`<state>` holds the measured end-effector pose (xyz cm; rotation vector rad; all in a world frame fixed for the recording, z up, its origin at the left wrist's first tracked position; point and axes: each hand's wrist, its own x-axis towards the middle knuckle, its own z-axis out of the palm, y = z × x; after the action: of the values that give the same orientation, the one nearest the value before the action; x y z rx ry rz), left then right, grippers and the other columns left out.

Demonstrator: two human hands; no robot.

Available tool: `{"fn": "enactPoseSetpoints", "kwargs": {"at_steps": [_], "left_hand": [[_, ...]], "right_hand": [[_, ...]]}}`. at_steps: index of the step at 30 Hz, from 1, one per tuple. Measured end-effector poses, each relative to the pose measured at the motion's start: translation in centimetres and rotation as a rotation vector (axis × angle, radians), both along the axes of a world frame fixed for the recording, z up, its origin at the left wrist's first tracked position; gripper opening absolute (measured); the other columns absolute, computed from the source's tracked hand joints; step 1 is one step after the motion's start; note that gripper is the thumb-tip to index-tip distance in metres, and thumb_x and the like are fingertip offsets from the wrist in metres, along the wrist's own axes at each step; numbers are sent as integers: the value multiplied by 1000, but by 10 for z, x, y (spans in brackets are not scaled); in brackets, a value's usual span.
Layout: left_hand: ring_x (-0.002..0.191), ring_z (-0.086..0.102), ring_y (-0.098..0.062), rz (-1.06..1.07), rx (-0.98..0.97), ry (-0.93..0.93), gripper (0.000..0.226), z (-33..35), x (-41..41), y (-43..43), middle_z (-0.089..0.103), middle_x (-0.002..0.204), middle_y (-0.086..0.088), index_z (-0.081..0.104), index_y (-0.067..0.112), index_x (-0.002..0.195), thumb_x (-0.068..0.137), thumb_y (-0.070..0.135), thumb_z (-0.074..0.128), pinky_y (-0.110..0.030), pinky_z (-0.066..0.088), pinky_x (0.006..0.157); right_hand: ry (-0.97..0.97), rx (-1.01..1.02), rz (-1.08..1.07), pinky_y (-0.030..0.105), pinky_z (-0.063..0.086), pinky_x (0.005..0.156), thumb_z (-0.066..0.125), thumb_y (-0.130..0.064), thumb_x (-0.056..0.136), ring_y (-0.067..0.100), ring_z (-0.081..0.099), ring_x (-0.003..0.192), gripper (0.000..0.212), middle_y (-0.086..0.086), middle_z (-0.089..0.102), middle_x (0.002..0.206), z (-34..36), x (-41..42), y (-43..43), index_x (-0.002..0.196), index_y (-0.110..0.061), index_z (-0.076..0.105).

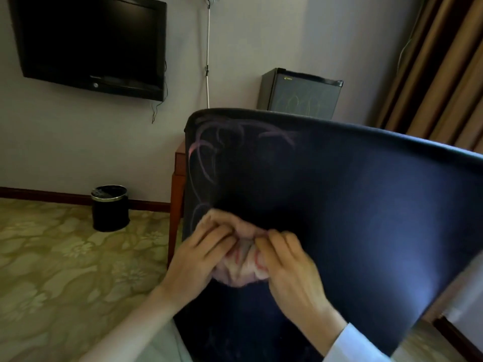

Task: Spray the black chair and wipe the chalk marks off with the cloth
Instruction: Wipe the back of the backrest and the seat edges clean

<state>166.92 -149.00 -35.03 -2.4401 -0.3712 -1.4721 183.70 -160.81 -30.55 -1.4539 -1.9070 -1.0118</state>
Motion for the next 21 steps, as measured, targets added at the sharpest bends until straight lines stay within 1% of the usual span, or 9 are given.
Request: {"fn": "enactPoseSetpoints", "kwargs": {"at_steps": [3,5,8,11,13,15,18,20,21], "left_hand": [[123,45,-30,55,97,-168,36,89,-6,-2,58,125,-12,64,4,117,84,19,66,-36,36,110],[121,43,-31,76,177,-242,36,135,-9,-3,50,128,-9,57,8,120,87,19,66,-34,35,107],[117,46,-31,100,222,-302,35,165,-10,-5,51,126,-8,57,10,118,86,21,69,-30,36,103],[114,48,-32,104,135,-296,32,137,-4,-2,57,122,-13,65,4,113,85,17,71,-33,40,100],[113,50,-33,52,39,-206,32,95,-1,3,59,121,-14,66,3,112,82,15,72,-33,40,102],[113,52,-34,14,-37,-115,36,51,-2,5,60,121,-12,66,5,114,80,16,72,-31,36,106],[114,51,-33,10,-86,-75,41,30,-2,2,58,123,-12,64,7,116,77,14,75,-35,40,102],[114,51,-33,15,-79,-172,39,54,1,1,59,121,-14,65,4,113,77,12,77,-34,41,101],[113,50,-33,30,-57,-243,37,74,1,2,58,121,-14,65,3,112,77,12,76,-33,40,100]], "right_hand": [[20,202,25,31,50,67,56,0,71,26,45,95,36,14,62,106,82,-12,-2,104,-1,68],[6,278,25,30,42,78,64,-3,74,27,43,98,34,16,60,109,125,-20,-7,108,0,66],[5,327,31,27,39,81,68,-6,78,26,42,99,32,15,59,110,150,-25,-9,110,-1,65],[-18,260,16,31,44,80,60,-4,80,27,44,98,31,14,59,112,127,-21,-5,110,0,65],[-28,162,-5,38,51,74,48,-2,76,28,45,96,38,14,59,112,94,-14,-2,110,1,65],[-65,60,-4,40,55,66,42,-4,72,27,47,96,43,13,61,110,62,-8,1,107,1,65],[-90,8,10,37,55,61,53,0,70,26,48,96,36,12,62,106,58,-8,0,104,0,67],[-77,57,17,37,52,65,67,3,66,27,46,95,39,15,61,107,86,-14,-1,105,1,66],[-83,96,24,37,49,70,69,2,67,28,45,95,39,16,60,108,105,-20,-1,106,2,66]]}}
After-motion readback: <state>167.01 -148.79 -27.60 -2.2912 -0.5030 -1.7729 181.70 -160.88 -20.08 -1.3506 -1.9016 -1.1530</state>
